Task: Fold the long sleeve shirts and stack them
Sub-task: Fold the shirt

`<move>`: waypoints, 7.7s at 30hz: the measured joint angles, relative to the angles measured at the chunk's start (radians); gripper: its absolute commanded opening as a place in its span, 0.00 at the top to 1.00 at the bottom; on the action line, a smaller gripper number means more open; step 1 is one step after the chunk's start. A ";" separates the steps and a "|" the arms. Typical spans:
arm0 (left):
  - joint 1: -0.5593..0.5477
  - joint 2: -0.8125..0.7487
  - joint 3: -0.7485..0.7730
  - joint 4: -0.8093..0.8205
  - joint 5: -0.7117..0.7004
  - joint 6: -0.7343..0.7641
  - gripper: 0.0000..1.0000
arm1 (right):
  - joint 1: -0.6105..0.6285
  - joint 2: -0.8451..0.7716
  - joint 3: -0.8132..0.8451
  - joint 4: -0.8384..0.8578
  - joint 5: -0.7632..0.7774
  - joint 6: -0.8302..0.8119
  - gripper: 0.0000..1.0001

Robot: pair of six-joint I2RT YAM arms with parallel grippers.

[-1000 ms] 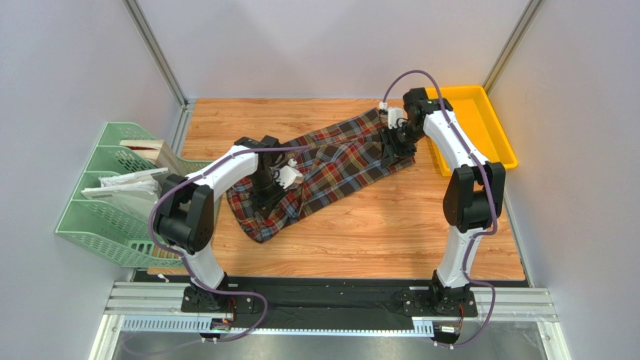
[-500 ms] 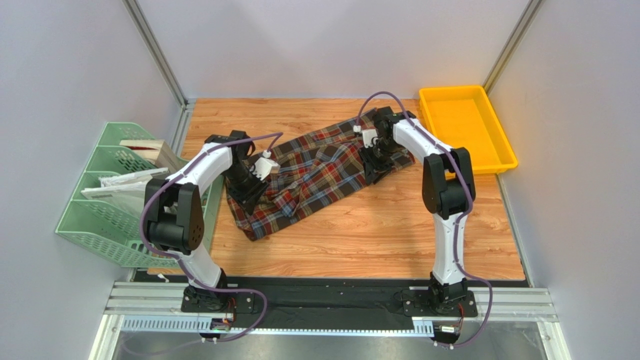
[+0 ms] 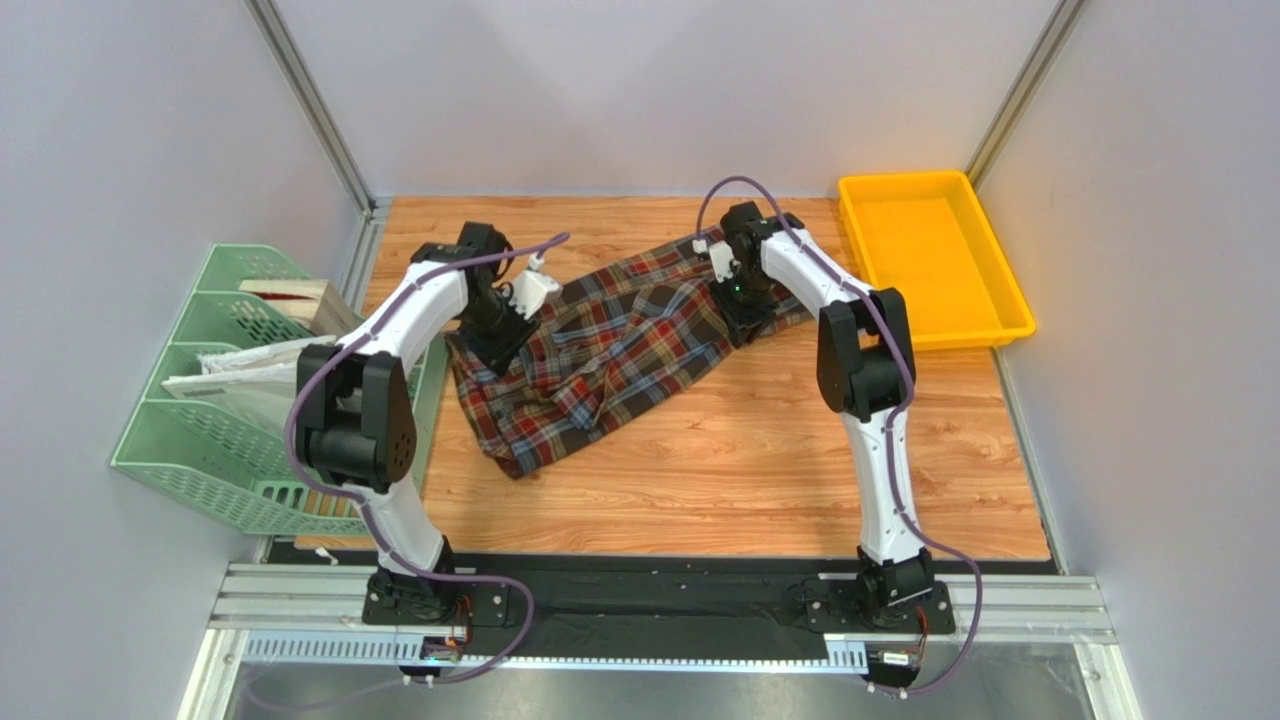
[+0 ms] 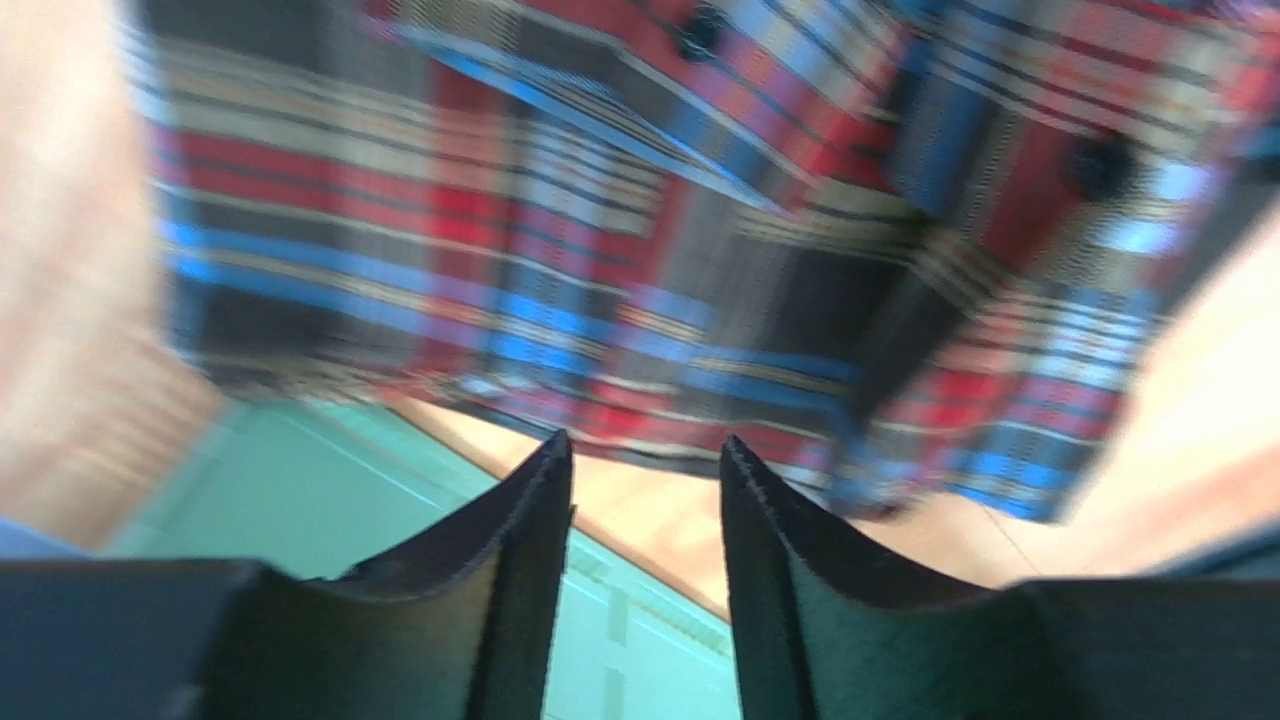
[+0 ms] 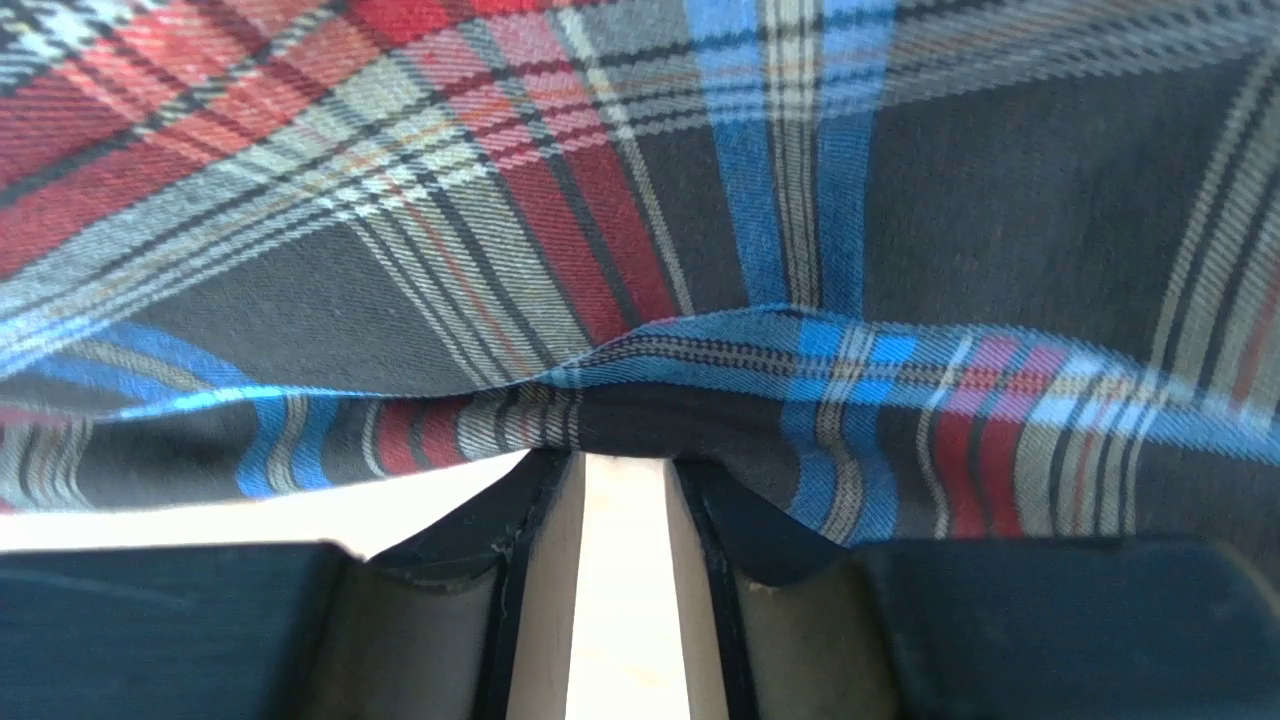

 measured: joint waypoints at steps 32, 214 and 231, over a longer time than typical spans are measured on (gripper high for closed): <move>-0.358 0.019 -0.177 -0.061 0.324 -0.233 0.55 | -0.084 -0.505 -0.378 0.022 -0.229 -0.060 0.59; -0.214 -0.136 -0.163 0.150 0.353 -0.106 0.53 | 0.216 -0.159 -0.272 0.163 -0.161 0.082 0.69; -0.575 -0.252 -0.297 0.465 0.381 0.034 0.38 | 0.050 -0.286 -0.350 0.146 -0.438 0.188 0.68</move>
